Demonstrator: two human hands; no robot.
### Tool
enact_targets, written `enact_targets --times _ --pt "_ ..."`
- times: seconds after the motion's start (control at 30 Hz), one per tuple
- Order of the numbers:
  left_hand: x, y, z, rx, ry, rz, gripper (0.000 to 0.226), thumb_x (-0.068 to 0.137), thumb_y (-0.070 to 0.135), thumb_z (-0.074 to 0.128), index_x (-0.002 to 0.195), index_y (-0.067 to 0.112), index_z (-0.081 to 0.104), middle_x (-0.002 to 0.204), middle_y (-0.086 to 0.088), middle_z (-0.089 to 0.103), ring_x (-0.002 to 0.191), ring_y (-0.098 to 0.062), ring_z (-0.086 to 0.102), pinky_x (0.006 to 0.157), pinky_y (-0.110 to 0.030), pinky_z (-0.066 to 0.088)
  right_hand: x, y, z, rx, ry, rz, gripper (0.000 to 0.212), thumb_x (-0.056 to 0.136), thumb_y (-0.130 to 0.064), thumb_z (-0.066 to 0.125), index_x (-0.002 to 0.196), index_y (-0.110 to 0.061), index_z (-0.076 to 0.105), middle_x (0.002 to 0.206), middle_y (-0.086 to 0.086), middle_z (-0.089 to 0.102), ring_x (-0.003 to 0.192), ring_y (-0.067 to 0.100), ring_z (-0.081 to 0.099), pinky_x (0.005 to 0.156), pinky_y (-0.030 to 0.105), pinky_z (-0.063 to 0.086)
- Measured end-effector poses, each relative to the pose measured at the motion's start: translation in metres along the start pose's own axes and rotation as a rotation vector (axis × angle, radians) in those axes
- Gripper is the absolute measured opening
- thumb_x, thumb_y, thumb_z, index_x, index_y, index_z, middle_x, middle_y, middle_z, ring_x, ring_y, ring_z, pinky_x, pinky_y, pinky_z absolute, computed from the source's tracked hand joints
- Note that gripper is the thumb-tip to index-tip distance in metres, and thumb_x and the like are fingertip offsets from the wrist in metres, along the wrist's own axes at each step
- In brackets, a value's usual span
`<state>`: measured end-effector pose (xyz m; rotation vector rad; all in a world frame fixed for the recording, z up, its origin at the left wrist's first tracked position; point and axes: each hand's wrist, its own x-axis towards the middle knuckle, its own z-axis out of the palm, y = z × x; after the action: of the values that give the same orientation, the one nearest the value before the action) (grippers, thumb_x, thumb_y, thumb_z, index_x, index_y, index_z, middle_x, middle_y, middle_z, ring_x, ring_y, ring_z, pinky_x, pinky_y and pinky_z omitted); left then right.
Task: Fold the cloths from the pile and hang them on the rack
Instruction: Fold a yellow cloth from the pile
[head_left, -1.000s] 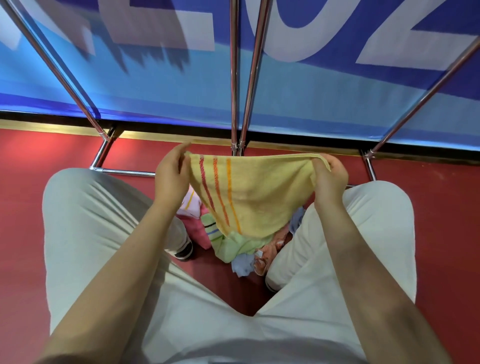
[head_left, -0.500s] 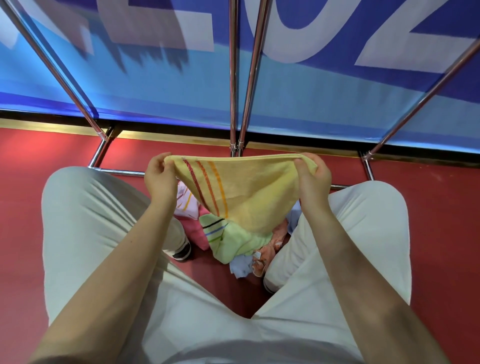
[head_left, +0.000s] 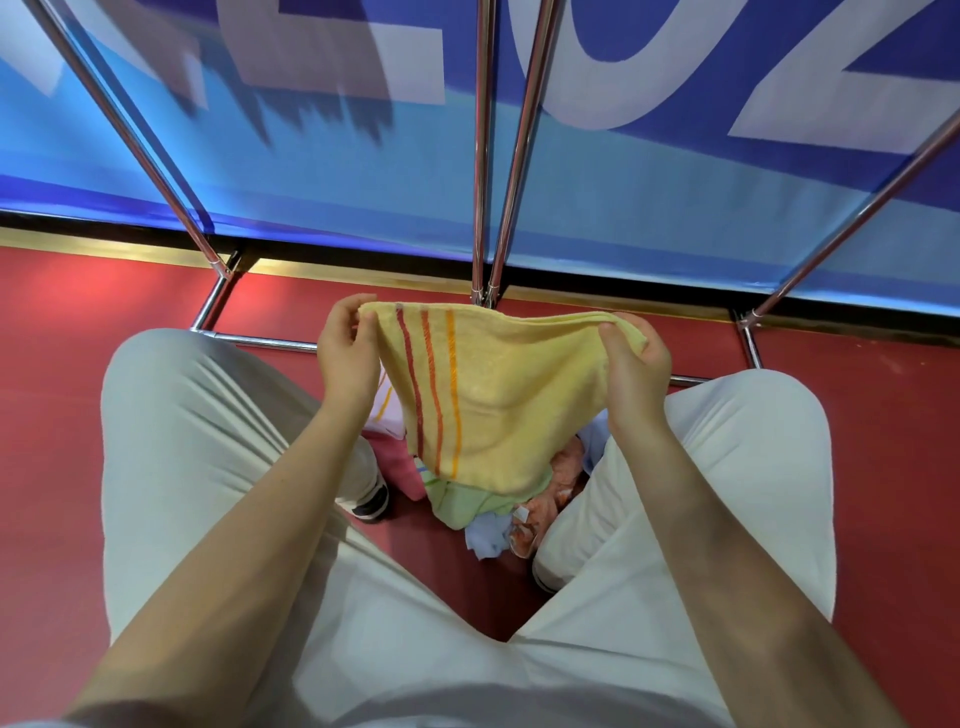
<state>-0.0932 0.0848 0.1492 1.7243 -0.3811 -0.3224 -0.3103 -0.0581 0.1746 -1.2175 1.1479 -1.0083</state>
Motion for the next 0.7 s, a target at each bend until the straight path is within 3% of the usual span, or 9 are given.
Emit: enact_targets --times 0.17,0.37,0.47,0.7 --pt "0.003 0.000 0.004 -0.108 0.019 -0.110 0.018 0.096 0.013 0.046 0.103 0.021 0.060 0.096 0.004 0.063 0.094 -0.021 0.061 0.091 -0.048 0.054 0.003 -0.001 -0.002 0.035 0.020 0.014 0.011 0.088 -0.013 0.061 0.094 -0.019 0.068 0.093 -0.001 0.069 0.091 0.016 0.064 0.086 0.036 0.052" --pt "0.001 0.002 0.017 -0.122 0.073 -0.148 0.023 0.096 0.007 0.046 0.111 0.012 0.062 0.093 0.009 0.061 0.093 -0.011 0.057 0.082 -0.023 0.049 0.004 -0.001 -0.006 0.035 0.027 0.030 0.010 0.089 -0.016 0.062 0.094 -0.022 0.068 0.095 -0.001 0.069 0.093 0.018 0.065 0.087 0.038 0.052" --pt "0.004 -0.002 0.022 -0.188 0.054 -0.230 0.022 0.095 0.009 0.047 0.107 0.018 0.063 0.099 0.000 0.063 0.092 -0.015 0.059 0.083 -0.033 0.052 0.005 0.000 -0.007 -0.018 0.037 0.013 0.014 0.089 -0.017 0.062 0.101 -0.017 0.068 0.100 0.001 0.069 0.097 0.018 0.064 0.089 0.037 0.052" --pt "0.006 0.002 0.032 -0.246 0.048 -0.246 0.021 0.096 0.010 0.049 0.107 0.020 0.063 0.102 -0.001 0.064 0.090 -0.014 0.061 0.076 -0.026 0.053 0.008 -0.002 -0.011 -0.043 0.058 0.018 0.018 0.089 -0.018 0.061 0.106 -0.015 0.067 0.102 0.000 0.068 0.097 0.016 0.063 0.087 0.033 0.052"
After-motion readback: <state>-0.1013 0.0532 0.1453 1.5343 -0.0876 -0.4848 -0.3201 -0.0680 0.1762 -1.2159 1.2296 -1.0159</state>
